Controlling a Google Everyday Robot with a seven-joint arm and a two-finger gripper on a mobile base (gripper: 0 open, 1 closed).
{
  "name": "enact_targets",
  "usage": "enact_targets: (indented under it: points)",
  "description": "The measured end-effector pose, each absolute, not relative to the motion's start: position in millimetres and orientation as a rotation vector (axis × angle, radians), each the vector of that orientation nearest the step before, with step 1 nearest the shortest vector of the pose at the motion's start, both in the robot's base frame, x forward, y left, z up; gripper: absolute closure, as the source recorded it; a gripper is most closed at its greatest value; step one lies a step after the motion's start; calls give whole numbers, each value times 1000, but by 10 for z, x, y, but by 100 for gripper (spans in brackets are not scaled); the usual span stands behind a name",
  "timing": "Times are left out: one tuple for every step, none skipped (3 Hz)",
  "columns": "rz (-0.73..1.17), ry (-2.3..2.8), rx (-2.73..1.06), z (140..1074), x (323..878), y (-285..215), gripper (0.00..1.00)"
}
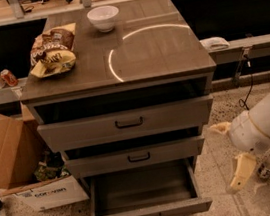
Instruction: Close bottom drawer
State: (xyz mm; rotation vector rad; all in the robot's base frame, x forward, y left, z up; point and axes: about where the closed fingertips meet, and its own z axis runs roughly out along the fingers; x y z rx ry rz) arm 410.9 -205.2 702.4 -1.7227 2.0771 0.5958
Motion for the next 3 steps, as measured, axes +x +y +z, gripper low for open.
enact_targets:
  points:
    - [842, 2076, -1713, 5968, 3866, -1852, 0]
    - [928, 2086, -1691, 5715, 3793, -1807, 0]
    - [928, 2086, -1691, 5714, 3794, -1807, 0]
